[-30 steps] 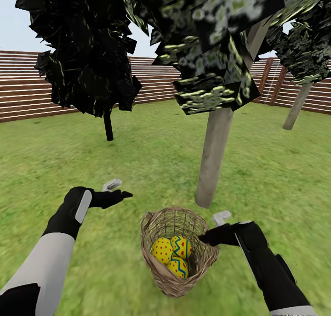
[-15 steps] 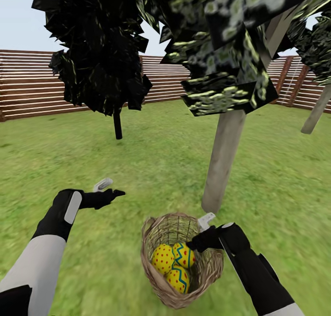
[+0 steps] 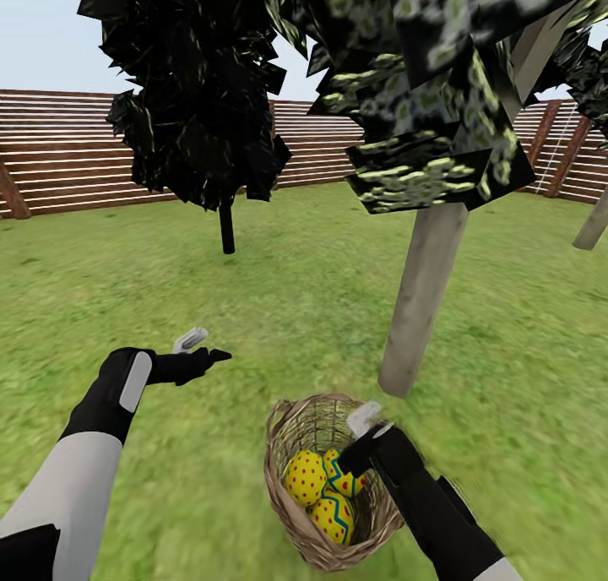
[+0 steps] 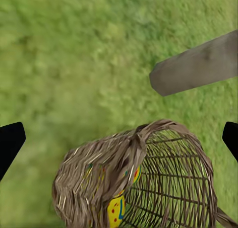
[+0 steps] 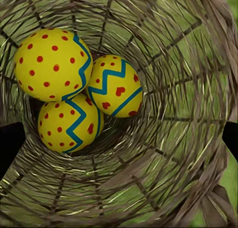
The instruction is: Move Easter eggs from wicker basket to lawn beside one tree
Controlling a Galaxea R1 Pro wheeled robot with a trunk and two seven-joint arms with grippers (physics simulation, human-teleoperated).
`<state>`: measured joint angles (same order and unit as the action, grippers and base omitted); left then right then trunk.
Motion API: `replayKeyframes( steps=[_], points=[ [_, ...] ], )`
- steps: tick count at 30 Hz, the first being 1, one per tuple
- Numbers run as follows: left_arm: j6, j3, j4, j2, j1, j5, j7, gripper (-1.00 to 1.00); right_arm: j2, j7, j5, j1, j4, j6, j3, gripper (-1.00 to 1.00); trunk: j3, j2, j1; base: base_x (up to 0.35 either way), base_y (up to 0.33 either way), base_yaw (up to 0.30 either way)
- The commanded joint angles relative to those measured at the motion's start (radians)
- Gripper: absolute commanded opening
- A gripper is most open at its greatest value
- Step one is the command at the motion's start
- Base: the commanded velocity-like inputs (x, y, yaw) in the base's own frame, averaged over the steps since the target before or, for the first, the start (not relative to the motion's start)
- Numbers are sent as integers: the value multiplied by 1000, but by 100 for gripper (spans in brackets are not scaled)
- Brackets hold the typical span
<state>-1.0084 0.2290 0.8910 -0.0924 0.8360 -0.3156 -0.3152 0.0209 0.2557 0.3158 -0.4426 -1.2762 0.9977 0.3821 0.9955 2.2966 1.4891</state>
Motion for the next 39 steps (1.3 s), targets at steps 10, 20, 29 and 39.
replayKeyframes(
  steps=[10,20,29,39],
  points=[
    [-6,5,0,0,1,8,-10,100,2,-1,3,-1,32,1,32,100,32,70,38,0,0,0],
    [-6,6,0,0,1,7,-10,100,4,-1,-2,-1,57,-4,29,100,45,98,53,0,0,0],
    [-6,7,0,-3,1,7,-10,100,74,-25,-3,-64,191,-1,-72,100,60,133,73,0,0,0],
    [-6,6,-1,-2,0,9,-9,100,98,-56,-9,-144,252,0,-149,100,64,140,76,0,0,0]
  ],
)
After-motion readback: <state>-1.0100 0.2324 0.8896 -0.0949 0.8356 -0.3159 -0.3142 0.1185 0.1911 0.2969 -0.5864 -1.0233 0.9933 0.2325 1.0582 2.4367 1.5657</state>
